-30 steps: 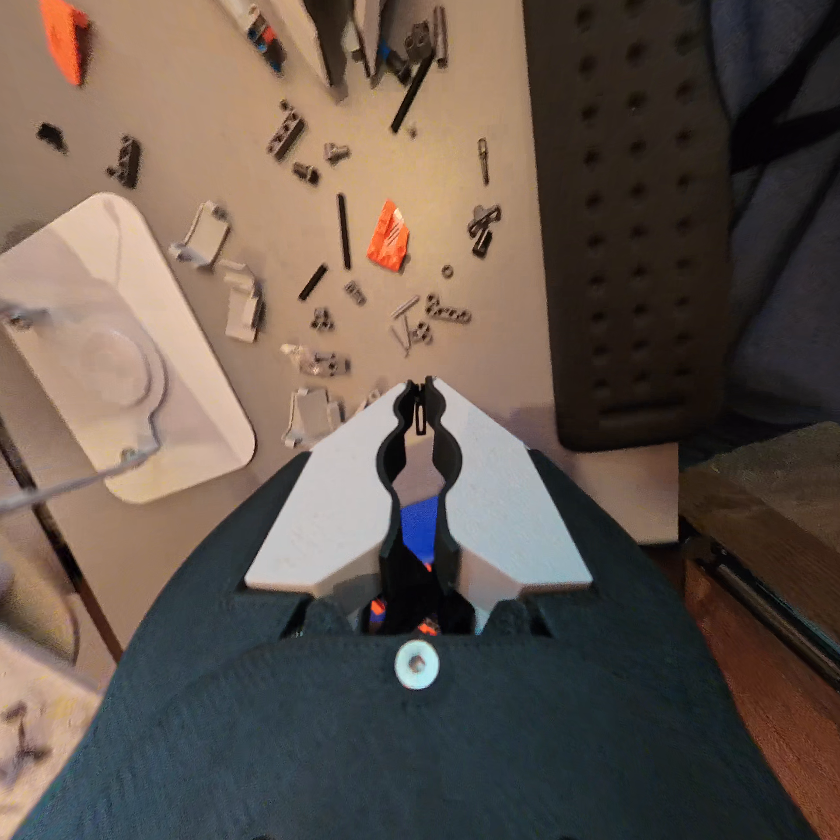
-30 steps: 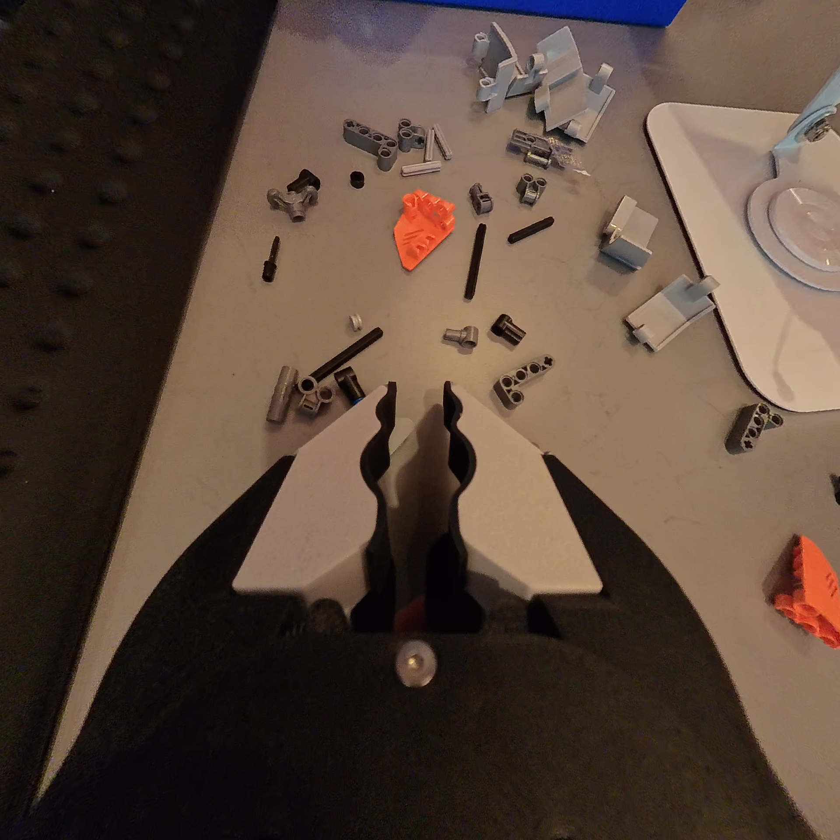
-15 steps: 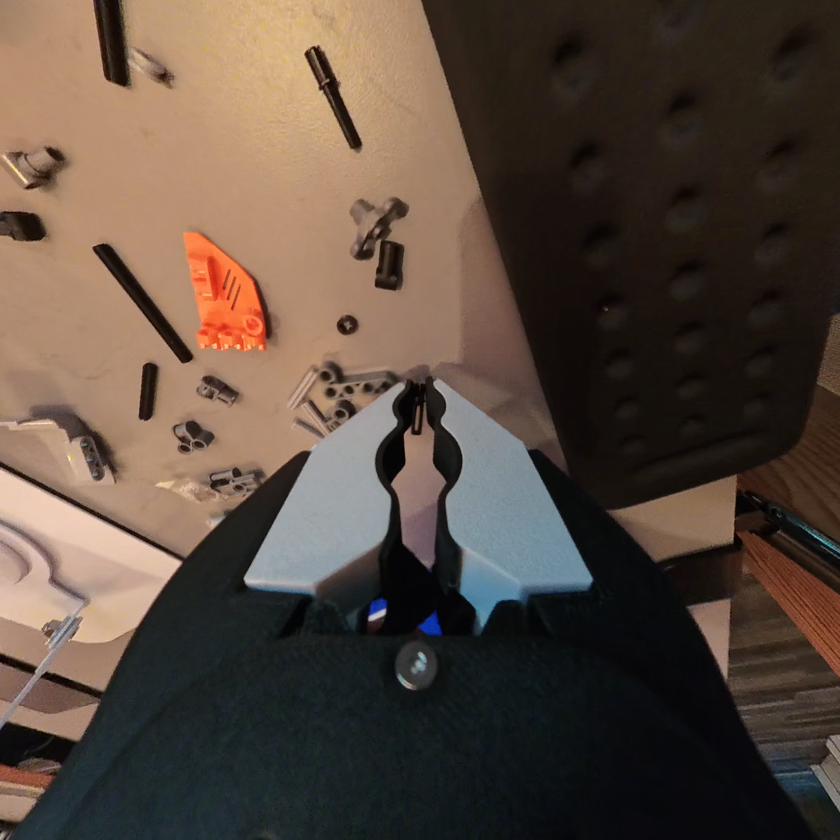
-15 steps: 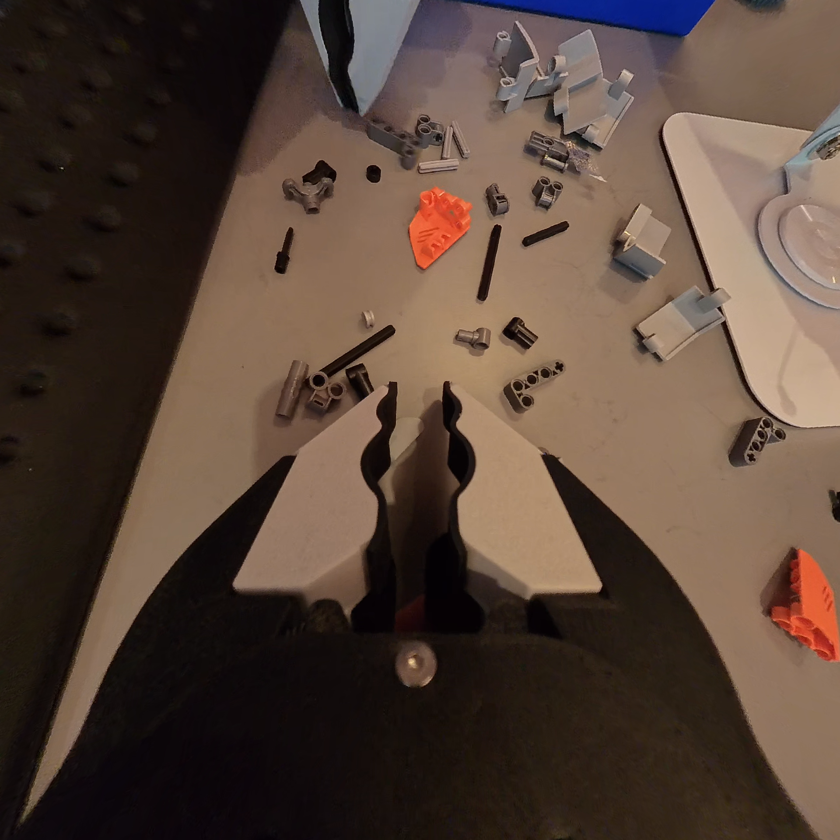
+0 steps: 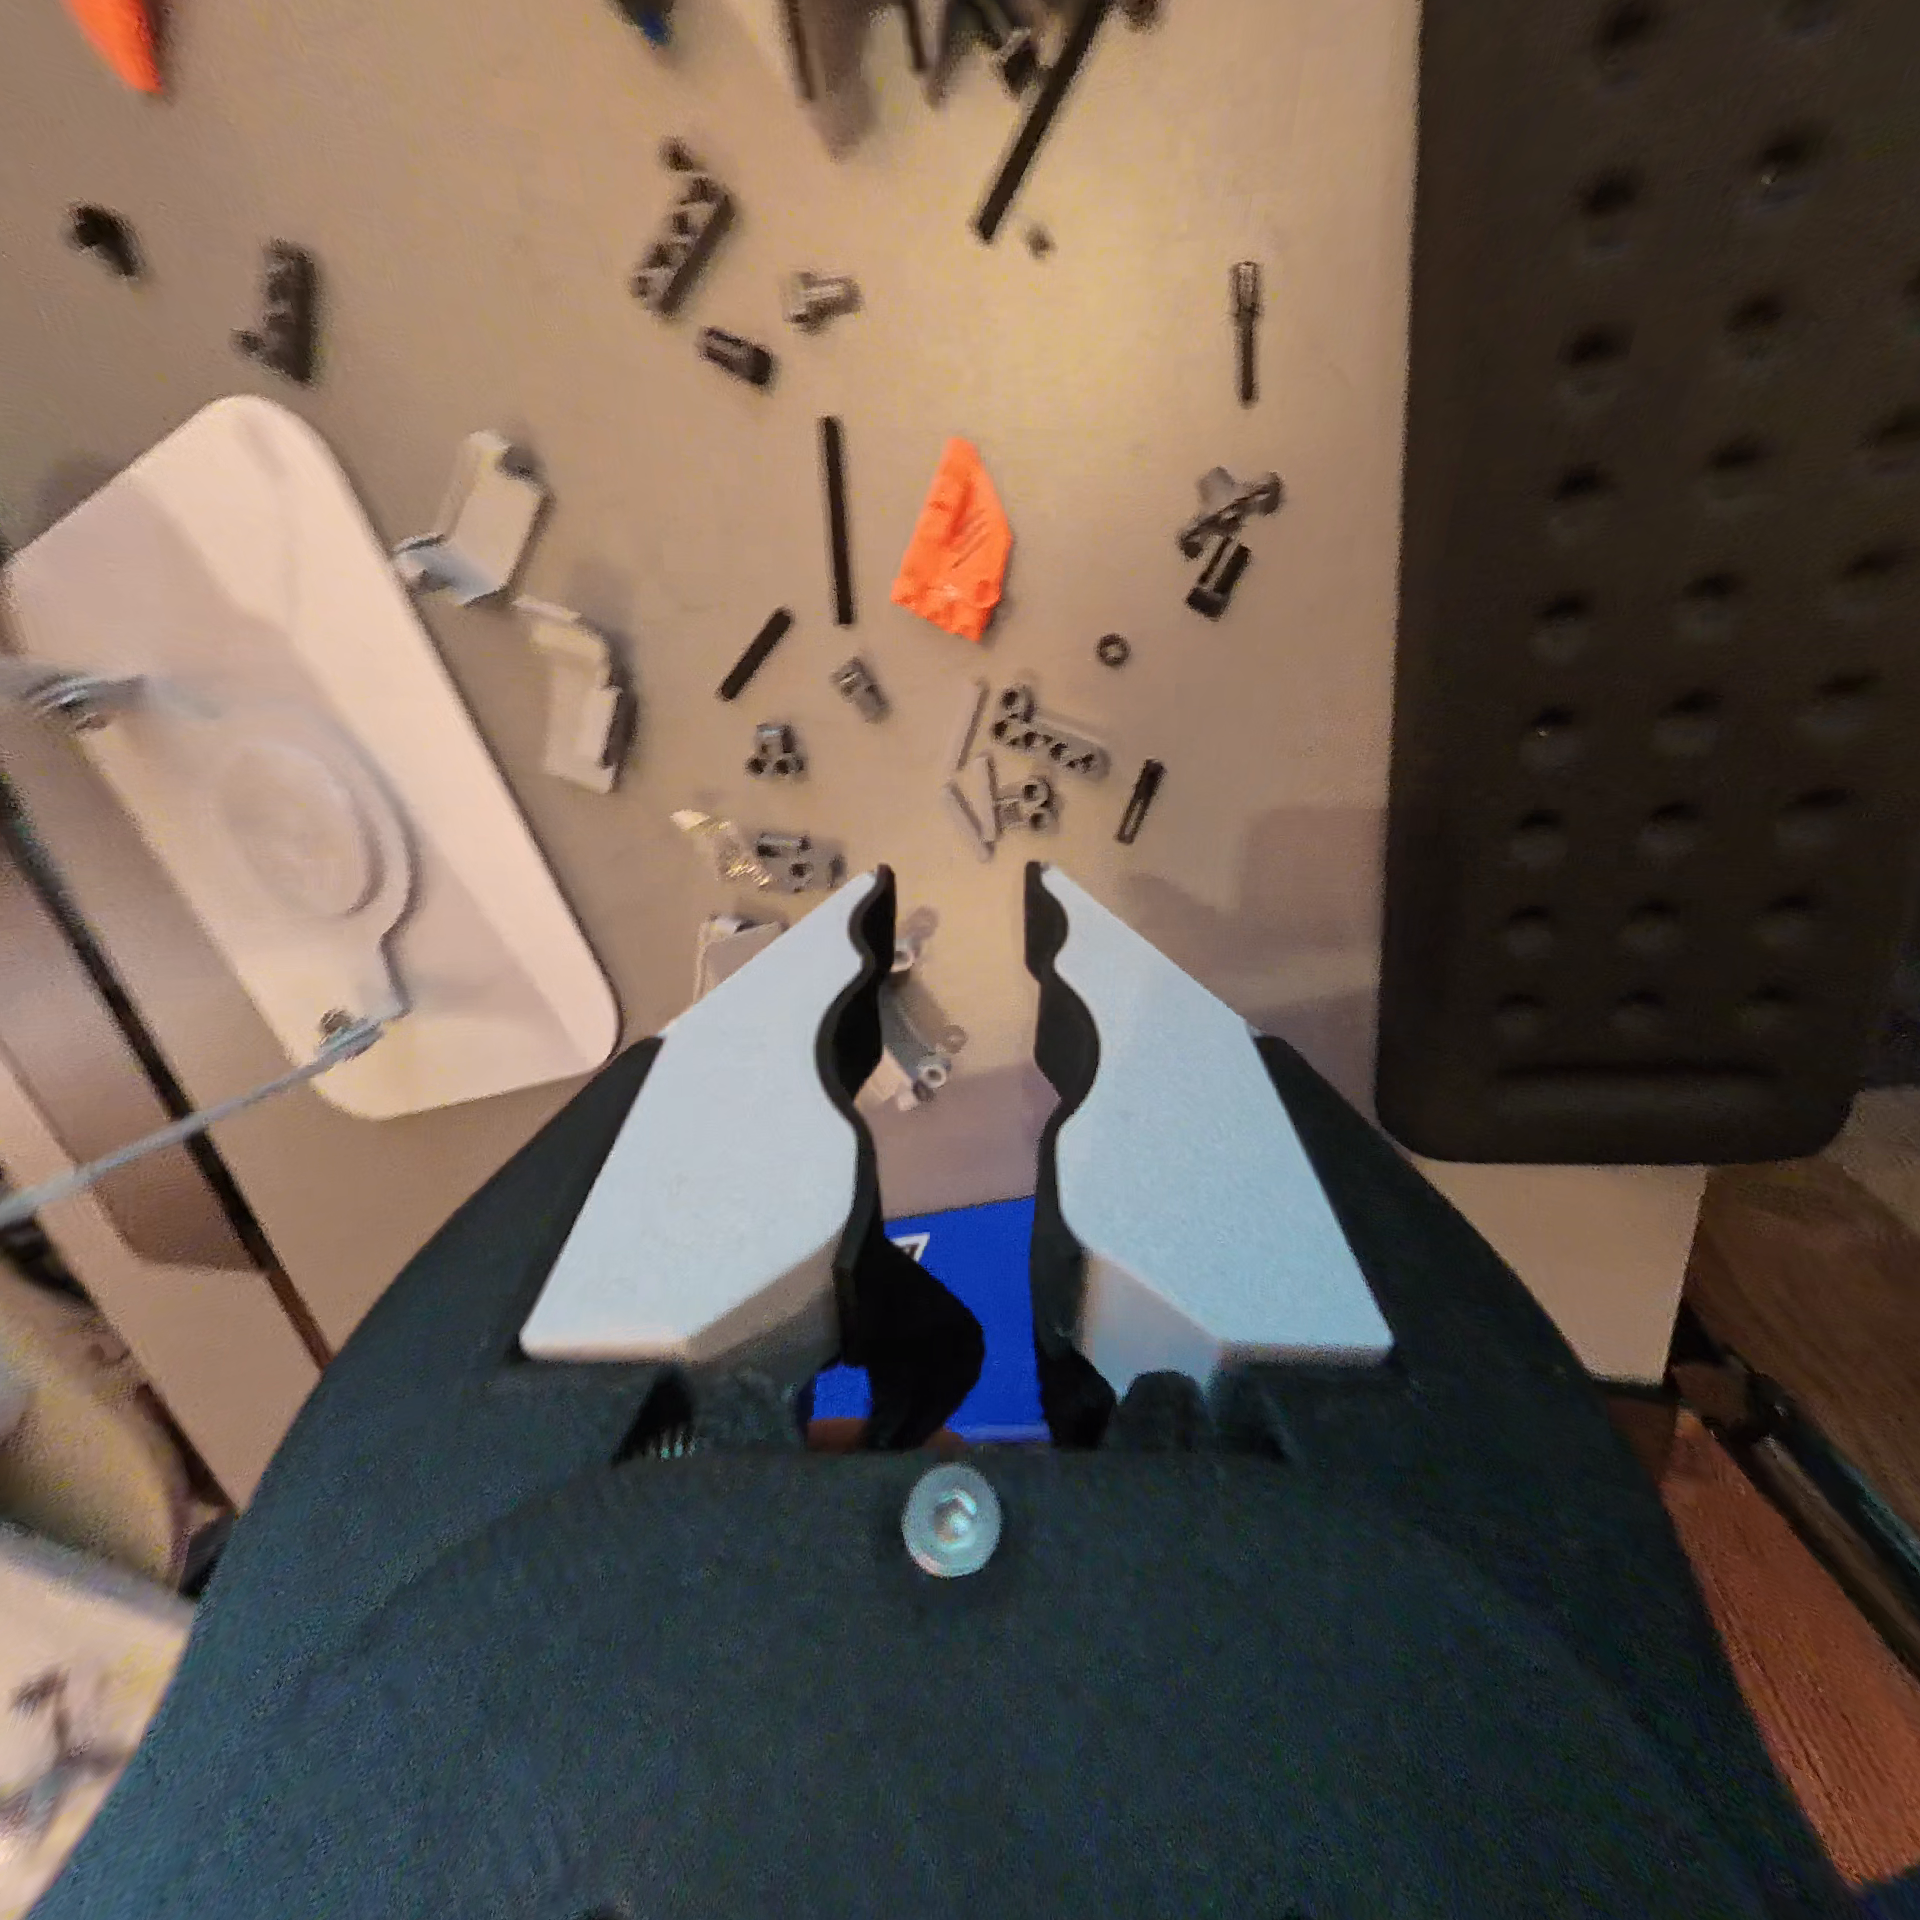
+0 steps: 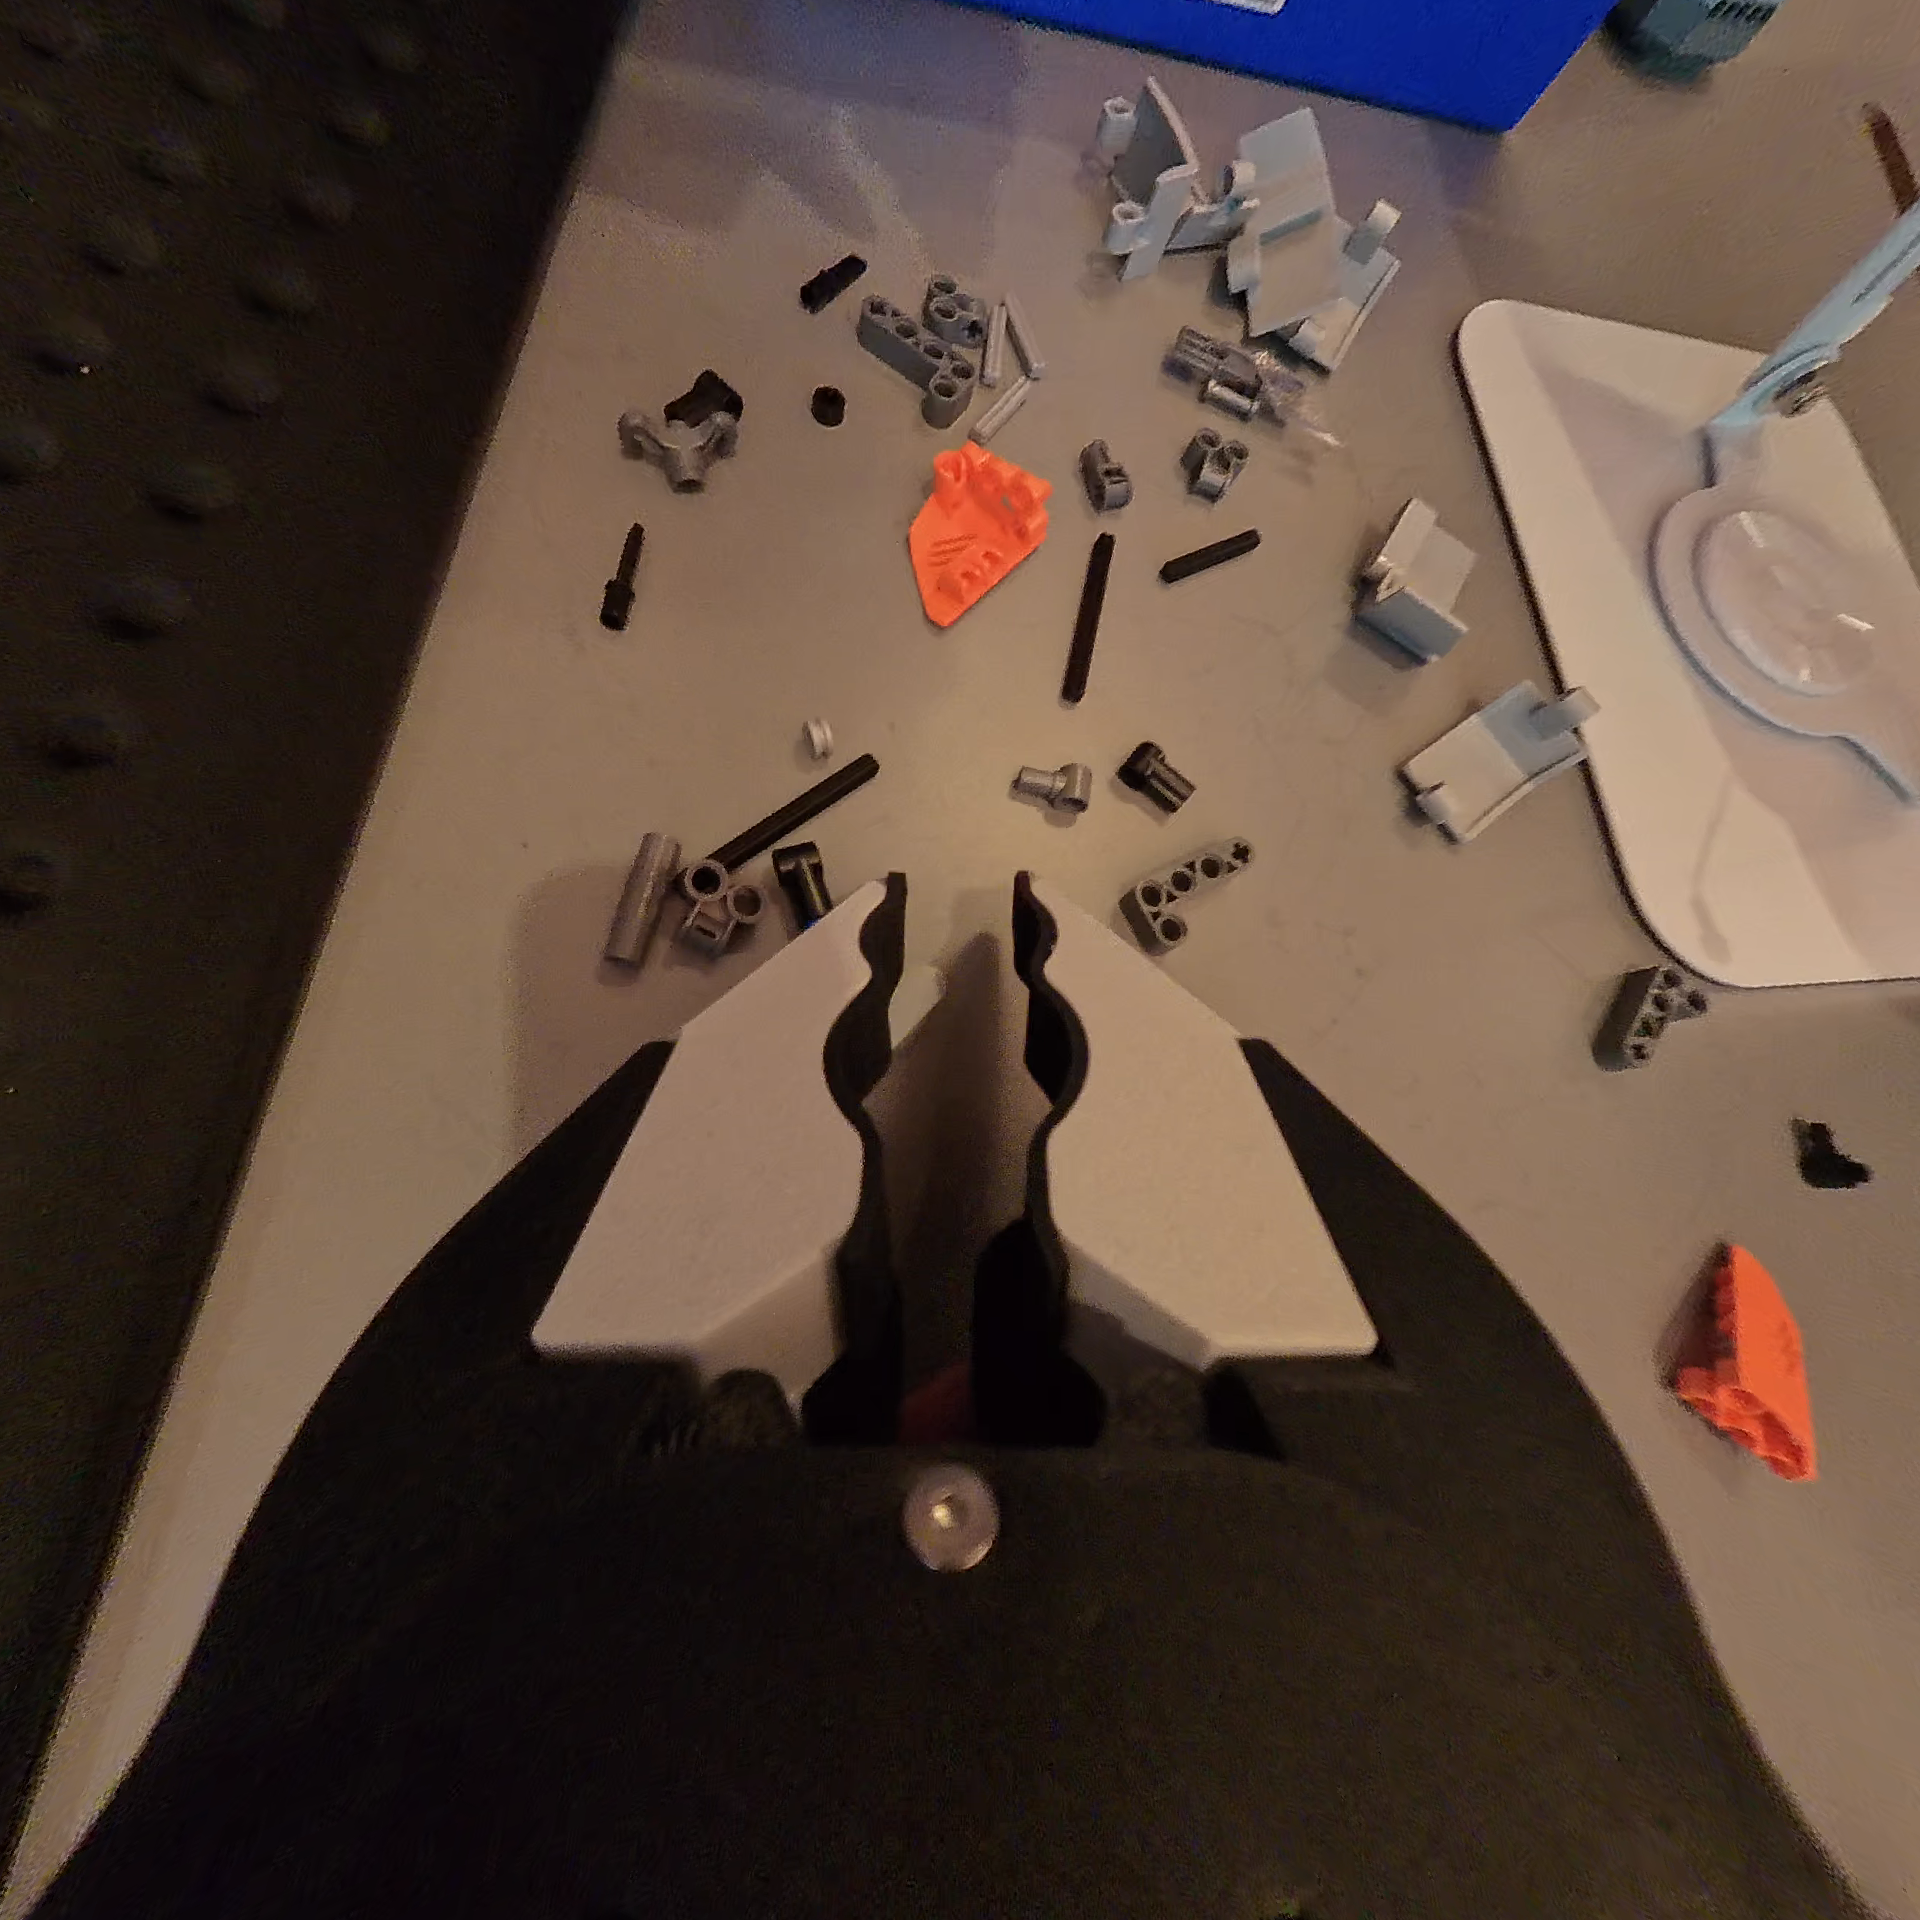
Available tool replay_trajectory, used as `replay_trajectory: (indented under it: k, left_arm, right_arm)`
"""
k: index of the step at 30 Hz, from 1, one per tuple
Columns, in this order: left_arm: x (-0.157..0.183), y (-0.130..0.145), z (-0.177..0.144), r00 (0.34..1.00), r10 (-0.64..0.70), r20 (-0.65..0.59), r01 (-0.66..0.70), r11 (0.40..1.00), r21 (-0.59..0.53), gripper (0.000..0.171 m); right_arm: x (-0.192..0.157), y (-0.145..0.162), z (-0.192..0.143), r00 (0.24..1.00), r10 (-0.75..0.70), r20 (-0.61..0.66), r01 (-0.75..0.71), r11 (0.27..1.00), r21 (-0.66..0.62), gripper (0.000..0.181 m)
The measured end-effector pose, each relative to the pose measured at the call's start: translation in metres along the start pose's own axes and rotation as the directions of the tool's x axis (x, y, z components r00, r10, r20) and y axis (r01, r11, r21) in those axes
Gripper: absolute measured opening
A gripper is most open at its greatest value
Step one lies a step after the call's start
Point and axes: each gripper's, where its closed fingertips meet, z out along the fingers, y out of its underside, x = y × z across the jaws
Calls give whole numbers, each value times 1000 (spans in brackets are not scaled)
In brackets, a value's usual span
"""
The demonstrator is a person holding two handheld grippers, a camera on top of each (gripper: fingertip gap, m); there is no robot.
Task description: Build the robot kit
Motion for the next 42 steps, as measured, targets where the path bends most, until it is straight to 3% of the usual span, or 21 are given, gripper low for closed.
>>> replay_trajectory:
  k: [7,12,15,17,21,27,30,36,42]
  left_arm:
    - [10,16,-18,984,-102,145,101,995,12,20]
    - [28,15,-13,972,-169,166,160,985,69,17]
    - [39,24,-1,966,-175,190,176,984,14,18]
    - [40,28,-1,953,-190,236,191,981,18,17]
    - [48,24,-12,931,-245,271,215,967,135,17]
    - [59,30,-15,918,-276,286,231,956,183,16]
    - [61,30,-12,918,-281,281,232,953,194,16]
    - [58,26,-10,912,-285,295,226,949,220,16]
    - [50,4,-22,895,-300,330,205,934,292,18]
  right_arm:
    - [13,-53,-12,994,54,-92,-40,989,142,14]
    - [-10,-92,26,996,83,-21,-80,992,101,16]
    - [-29,-106,54,998,56,25,-57,997,46,22]
    - [-38,-110,71,999,24,46,-24,1000,1,24]
    - [-36,-111,95,1000,-16,25,18,997,-69,18]
    - [-38,-100,112,998,8,60,1,989,-146,12]
    - [-38,-100,114,998,23,63,-15,990,-138,3]
    - [-34,-99,112,999,3,54,4,991,-135,2]
    - [-25,-105,82,999,33,42,-30,997,-68,2]
